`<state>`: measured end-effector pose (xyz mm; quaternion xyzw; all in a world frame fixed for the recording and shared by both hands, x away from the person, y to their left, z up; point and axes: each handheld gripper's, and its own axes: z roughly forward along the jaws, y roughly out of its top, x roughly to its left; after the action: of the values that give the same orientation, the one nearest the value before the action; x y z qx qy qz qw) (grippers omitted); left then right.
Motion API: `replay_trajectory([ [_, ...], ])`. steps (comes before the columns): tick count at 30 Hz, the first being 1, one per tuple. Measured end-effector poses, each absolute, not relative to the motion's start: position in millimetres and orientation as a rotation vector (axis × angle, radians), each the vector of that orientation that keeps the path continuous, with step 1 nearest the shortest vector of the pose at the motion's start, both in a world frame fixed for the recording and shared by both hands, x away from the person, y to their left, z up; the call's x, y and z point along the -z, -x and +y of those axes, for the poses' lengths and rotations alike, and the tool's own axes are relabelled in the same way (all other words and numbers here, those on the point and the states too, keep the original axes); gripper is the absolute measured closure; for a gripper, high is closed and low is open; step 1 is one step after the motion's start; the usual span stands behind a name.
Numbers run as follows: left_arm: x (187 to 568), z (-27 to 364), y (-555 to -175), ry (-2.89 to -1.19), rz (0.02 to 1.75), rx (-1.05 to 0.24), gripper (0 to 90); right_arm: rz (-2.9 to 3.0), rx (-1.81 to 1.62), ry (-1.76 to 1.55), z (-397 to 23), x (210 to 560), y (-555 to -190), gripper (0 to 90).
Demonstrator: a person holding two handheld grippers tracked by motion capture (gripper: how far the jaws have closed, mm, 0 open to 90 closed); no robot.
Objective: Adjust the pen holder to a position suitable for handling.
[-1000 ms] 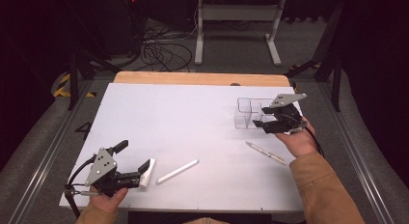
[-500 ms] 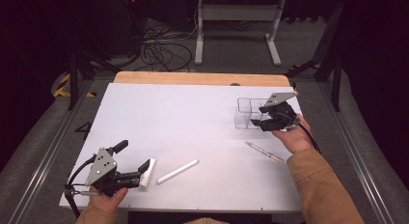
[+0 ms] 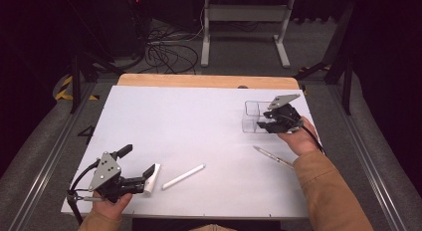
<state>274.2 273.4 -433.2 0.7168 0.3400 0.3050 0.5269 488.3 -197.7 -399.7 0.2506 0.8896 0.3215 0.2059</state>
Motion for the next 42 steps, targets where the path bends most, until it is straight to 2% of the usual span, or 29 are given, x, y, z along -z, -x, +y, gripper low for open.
replay_trajectory([
  [8, 433, 274, -275, -1.714, 0.813, -0.729, 9.0, 2.523, -0.783, -0.669, -187, 402, -499, 56.4],
  [26, 433, 275, -275, -1.711, 0.815, -0.721, 9.0, 2.570, -0.704, -0.621, -180, 412, -506, 58.0],
  [36, 434, 274, -276, -1.713, 0.814, -0.722, 9.0, 2.568, -0.676, -0.468, -173, 403, -501, 85.7],
  [42, 434, 274, -276, -1.714, 0.814, -0.721, 9.0, 2.588, -0.727, -0.416, -163, 393, -495, 87.2],
])
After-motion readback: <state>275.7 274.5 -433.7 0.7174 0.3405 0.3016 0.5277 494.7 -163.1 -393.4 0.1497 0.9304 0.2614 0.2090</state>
